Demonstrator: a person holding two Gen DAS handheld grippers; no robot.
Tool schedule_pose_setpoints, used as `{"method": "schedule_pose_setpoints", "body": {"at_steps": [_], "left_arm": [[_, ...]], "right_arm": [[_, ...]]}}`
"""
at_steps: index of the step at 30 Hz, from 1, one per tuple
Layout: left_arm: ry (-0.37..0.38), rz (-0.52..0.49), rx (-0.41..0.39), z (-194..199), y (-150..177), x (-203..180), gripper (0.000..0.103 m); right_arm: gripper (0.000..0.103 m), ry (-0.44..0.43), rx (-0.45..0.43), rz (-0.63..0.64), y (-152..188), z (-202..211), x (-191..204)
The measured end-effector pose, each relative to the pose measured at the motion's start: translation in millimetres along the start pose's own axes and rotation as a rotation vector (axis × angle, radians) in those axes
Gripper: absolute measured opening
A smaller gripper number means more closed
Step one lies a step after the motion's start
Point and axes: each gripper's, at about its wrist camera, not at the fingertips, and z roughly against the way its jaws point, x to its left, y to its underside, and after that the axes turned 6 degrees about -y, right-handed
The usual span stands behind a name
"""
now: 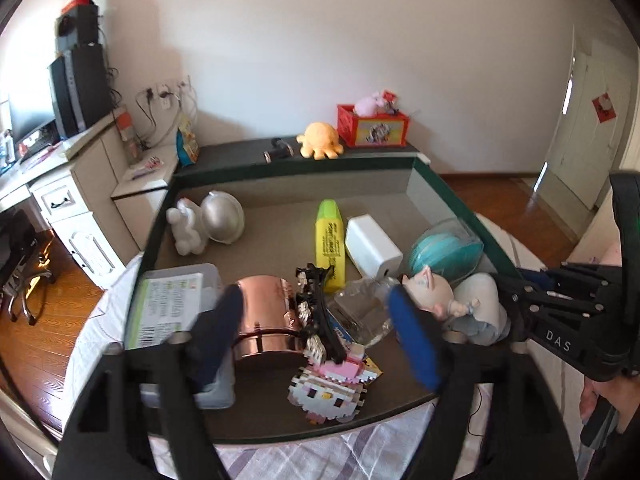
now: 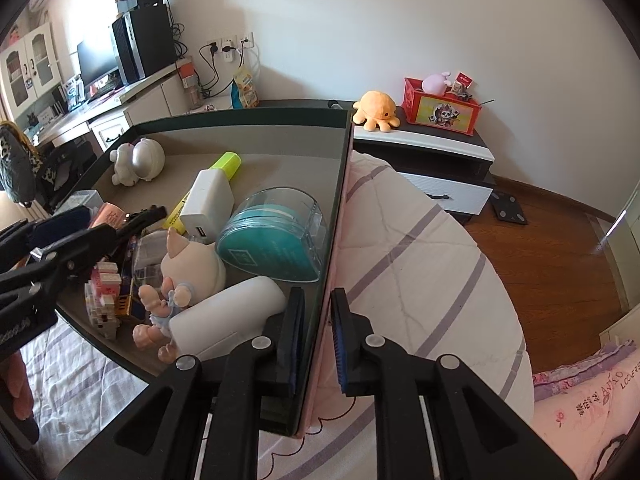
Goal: Organize rigid objects
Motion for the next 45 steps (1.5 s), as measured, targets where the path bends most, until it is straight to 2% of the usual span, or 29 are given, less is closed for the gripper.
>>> {"method": "schedule_pose_setpoints", "body": {"at_steps": [1, 3, 4, 7, 9, 10, 11, 16, 19, 21, 23, 26, 31, 38, 45], "left_arm": [[-0.011, 0.010, -0.022, 7.5, 0.3, 2.2, 0.084], [-0.025, 0.031, -0.062, 23.3, 2.2, 8.0, 0.096], [-0.037, 0.043, -0.080, 32.7, 3.1, 10.6, 0.102], [-0.058, 0.068, -0.151, 64.6, 7.9, 18.3, 0.103], [-0.084, 0.084, -0.184, 88.2, 12.4, 21.9, 0.103], [-0.092, 0.093, -0.204, 100.4, 14.9, 24.4, 0.103], [-0.097, 0.099, -0.226, 114.0, 18.6, 26.5, 0.103], [-0.186, 0.161, -0.324, 182.2, 41.2, 38.5, 0.103], [-0.219, 0.182, -0.388, 222.8, 57.3, 40.9, 0.103], [-0.216, 0.186, -0.431, 248.4, 69.8, 40.3, 0.103], [-0.213, 0.163, -0.445, 269.6, 80.1, 37.1, 0.103], [-0.253, 0.128, -0.463, 297.2, 91.9, 29.6, 0.103], [-0.242, 0.105, -0.515, 341.2, 108.9, 21.8, 0.103], [-0.293, 0.117, -0.586, 390.1, 130.8, 9.2, 0.103], [-0.302, 0.123, -0.657, 430.5, 142.3, 5.3, 0.103]], "right_arm": [[0.016, 0.002, -0.007, -0.005, 1.3, 3.8, 0.3], [0.018, 0.005, -0.043, -0.006, 3.2, 16.7, 1.4], [0.025, 0.008, -0.060, -0.010, 4.0, 24.1, 2.1], [0.054, 0.006, -0.139, -0.005, 8.4, 54.5, 12.1], [0.064, 0.000, -0.186, 0.007, 12.3, 74.2, 20.4], [0.077, 0.000, -0.220, 0.012, 15.5, 86.9, 26.6], [0.085, 0.006, -0.250, 0.017, 19.0, 98.9, 32.3], [0.086, -0.014, -0.412, 0.027, 47.2, 163.6, 64.2], [0.092, -0.024, -0.498, 0.038, 69.0, 200.3, 84.7], [0.103, -0.017, -0.546, 0.054, 81.3, 221.1, 100.1], [0.103, -0.012, -0.591, 0.083, 92.7, 242.8, 115.2], [0.103, -0.012, -0.642, 0.107, 106.9, 271.4, 129.9], [0.103, 0.019, -0.704, 0.132, 132.2, 308.9, 150.2], [0.103, 0.018, -0.753, 0.158, 158.3, 346.1, 168.7], [0.103, 0.021, -0.814, 0.169, 175.1, 377.2, 179.8]]}}
